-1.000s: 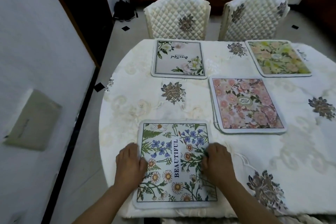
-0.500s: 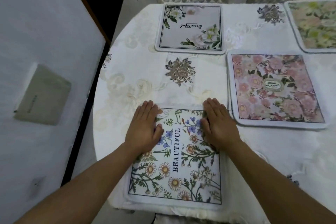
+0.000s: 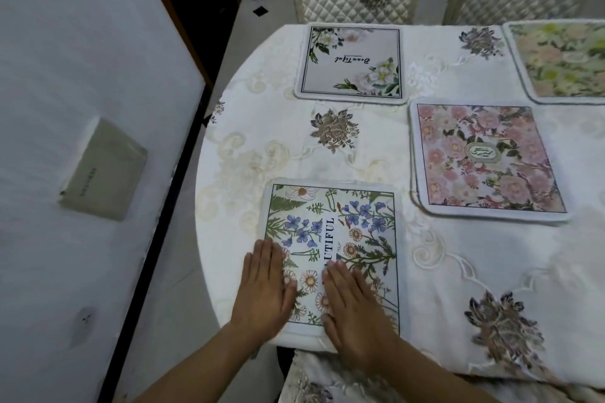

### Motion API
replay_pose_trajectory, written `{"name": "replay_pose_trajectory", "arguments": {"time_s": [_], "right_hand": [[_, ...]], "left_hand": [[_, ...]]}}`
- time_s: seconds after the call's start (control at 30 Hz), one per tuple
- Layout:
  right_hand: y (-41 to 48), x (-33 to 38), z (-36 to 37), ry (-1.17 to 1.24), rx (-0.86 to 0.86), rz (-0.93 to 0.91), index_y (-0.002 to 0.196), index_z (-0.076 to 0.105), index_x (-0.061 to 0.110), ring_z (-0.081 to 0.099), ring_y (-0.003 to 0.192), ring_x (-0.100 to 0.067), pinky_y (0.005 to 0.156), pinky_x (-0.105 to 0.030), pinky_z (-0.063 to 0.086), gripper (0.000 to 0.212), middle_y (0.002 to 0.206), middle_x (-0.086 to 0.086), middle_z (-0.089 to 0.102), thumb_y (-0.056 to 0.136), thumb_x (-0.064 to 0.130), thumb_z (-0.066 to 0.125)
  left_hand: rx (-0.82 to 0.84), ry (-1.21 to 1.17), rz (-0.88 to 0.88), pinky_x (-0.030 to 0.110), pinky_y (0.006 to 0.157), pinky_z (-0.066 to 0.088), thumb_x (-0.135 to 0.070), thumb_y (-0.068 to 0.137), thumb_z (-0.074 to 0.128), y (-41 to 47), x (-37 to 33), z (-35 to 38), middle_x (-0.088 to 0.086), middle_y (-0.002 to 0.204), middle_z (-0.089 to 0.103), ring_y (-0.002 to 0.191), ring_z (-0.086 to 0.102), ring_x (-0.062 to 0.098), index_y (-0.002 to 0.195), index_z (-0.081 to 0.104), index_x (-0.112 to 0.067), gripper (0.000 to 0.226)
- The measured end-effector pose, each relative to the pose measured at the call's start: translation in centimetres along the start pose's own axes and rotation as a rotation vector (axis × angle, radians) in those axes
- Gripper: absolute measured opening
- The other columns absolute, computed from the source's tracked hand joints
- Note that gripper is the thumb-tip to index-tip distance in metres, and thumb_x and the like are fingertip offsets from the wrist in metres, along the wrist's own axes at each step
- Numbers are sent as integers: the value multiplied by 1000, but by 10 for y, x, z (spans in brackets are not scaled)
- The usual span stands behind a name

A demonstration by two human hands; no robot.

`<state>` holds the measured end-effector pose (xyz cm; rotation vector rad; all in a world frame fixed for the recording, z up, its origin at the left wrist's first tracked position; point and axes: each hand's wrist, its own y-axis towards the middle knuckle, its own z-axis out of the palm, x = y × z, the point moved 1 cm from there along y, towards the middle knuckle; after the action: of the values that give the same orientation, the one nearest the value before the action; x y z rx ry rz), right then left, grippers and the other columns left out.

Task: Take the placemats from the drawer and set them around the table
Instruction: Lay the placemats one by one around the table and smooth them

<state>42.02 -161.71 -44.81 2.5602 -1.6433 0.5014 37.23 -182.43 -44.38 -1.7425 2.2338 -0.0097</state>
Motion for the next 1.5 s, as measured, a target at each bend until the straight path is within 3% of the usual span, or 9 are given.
{"name": "replay_pose_trajectory", "arguments": {"time_s": [0.13,0.4,0.6,0.67,0.83,1.03,1.17,1.3,1.5], "right_hand": [[-34,-40,-10,-37,-53,83,151,25,5,14,150,-27,119,-46,17,67,161,-12,21,97,41,38],[-50,-65,-21,-48,87,171,153,16,5,11,150,-28,119,-43,15,67,162,-14,16,99,40,30],[-44,-43,-57,-64,136,208,144,42,4,36,141,-29,114,-40,29,60,152,-14,40,96,40,35],[-43,-45,-74,27,123,267,136,49,8,46,133,-33,107,-37,41,51,144,-11,48,94,36,39],[-67,-107,-118,269,-138,645,131,51,5,49,122,-27,102,-32,40,39,131,-11,50,94,18,51],[-118,-233,-145,507,-289,1038,127,55,6,57,105,-28,91,-33,42,35,122,-17,57,94,15,55],[-123,-323,-159,573,-341,1054,121,59,3,58,107,-33,88,-35,42,31,115,-20,62,92,14,57],[-104,-388,-171,565,-246,972,92,53,3,57,93,-34,68,-34,34,8,93,-19,61,91,11,55],[-74,-419,-190,652,-342,923,73,44,6,49,66,-26,55,-34,30,21,70,-10,51,87,12,59]], "left_hand": [[-3,22,34,46,120,4,-46,97,26,-27,41,0,12,162,3,151,-1,26,154,6,-7,72],[36,13,65,48,119,8,-41,97,26,-33,64,3,13,162,8,151,3,27,154,8,-6,69],[166,36,14,45,121,-5,-51,91,5,-32,47,-25,18,162,-2,149,-9,28,153,2,-5,77],[158,-3,-27,48,121,-3,-52,88,4,-25,31,-38,19,162,3,150,-4,31,154,11,-5,81],[-107,-206,67,51,103,40,-30,87,58,33,-51,-66,22,135,51,125,47,40,132,51,-2,54],[-97,-453,-18,38,84,41,-23,86,64,101,-191,-44,8,111,51,105,44,25,117,52,-11,35],[-132,-485,-118,37,76,41,-22,85,65,146,-267,-22,9,100,53,97,50,29,109,53,-10,29],[-154,-497,-318,41,79,45,-26,88,57,191,-313,-14,14,100,58,96,55,36,108,55,-4,29],[-146,-589,-603,33,69,37,-21,83,62,207,-333,-15,21,104,56,89,54,34,111,45,-2,38]]}}
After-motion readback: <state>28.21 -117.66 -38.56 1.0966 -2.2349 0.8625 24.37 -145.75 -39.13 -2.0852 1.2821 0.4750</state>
